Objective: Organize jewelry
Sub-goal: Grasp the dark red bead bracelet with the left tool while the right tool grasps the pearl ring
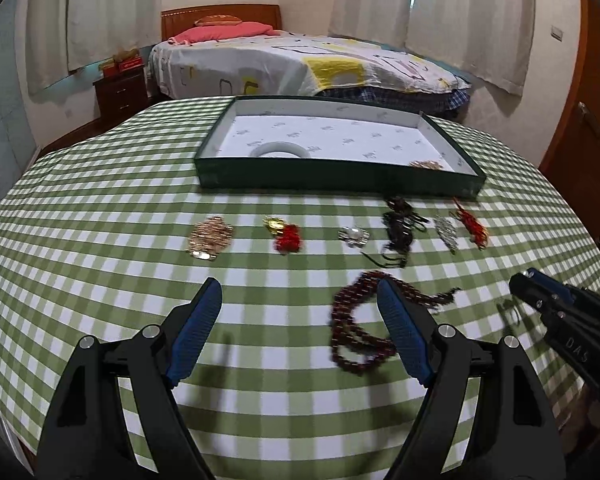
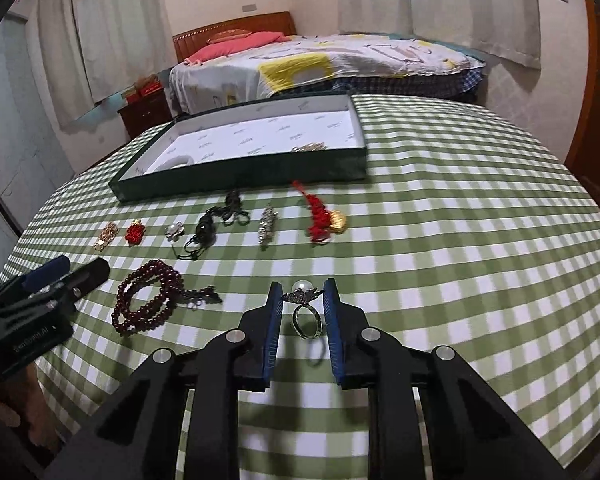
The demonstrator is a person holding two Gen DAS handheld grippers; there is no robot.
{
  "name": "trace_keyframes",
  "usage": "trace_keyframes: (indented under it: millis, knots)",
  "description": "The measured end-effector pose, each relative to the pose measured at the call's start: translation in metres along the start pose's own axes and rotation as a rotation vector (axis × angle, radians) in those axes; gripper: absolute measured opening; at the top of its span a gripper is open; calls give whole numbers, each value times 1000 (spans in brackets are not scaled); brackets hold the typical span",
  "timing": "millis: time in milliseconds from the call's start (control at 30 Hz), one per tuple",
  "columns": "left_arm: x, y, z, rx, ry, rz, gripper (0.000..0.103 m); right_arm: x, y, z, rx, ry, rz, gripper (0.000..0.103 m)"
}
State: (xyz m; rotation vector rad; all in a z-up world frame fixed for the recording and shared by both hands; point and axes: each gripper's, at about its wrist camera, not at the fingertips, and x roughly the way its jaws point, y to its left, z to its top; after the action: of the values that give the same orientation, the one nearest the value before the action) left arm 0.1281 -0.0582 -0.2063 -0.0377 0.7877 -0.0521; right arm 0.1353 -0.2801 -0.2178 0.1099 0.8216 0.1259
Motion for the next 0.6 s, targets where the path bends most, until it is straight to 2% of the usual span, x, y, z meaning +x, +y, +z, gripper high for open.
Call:
trace_keyframes:
  millis: [400,600]
  knots:
    - [22,-34,-8,37,60,3,78,-10,-21,-3,57,-22,12,22]
    - [33,-35,-9,30,99,4,78,-9,-21,-3,60,-21,19,22]
